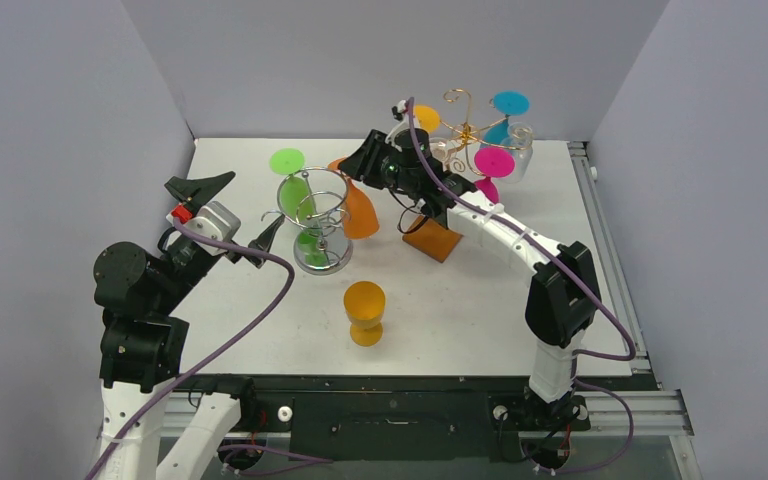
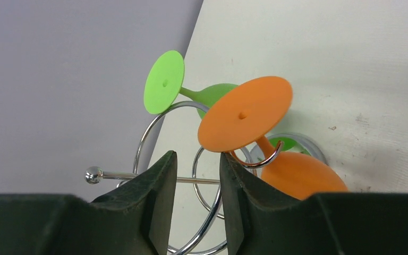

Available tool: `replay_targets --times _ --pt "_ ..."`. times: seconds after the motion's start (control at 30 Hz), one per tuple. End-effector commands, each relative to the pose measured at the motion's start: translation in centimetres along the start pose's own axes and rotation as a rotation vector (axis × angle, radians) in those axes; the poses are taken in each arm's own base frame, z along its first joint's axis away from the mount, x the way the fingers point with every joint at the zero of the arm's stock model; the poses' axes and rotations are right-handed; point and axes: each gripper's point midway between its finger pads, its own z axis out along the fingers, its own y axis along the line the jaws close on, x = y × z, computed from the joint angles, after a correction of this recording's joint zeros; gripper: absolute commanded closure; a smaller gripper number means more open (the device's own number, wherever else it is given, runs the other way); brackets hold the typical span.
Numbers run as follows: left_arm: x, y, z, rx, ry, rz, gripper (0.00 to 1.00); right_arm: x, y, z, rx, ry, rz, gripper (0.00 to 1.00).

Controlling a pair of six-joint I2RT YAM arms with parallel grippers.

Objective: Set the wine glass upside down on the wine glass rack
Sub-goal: Turn the wine glass upside down at the wine rack, then pick up the wine glass at the center of the board.

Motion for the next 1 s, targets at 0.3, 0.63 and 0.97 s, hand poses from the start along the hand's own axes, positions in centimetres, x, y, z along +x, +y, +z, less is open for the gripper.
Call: replay_targets --times 0.3,0.63,0.97 --pt "-1.5 0.0 -0.1 0.01 -0.042 0.017 0.0 -0.8 4.7 -4.6 -0.043 -0.028 -0.098 0.66" --pt "-0.7 0.0 0.1 -0.003 0.0 -0.071 0.02 2.0 4.2 -13.8 0.094 -0.044 -0.226 0.58" --pt "0.1 -0.2 -0.1 -0.017 0.039 -0.145 0.03 10.7 -1.5 -17.8 0.269 0.19 -0.384 0.5"
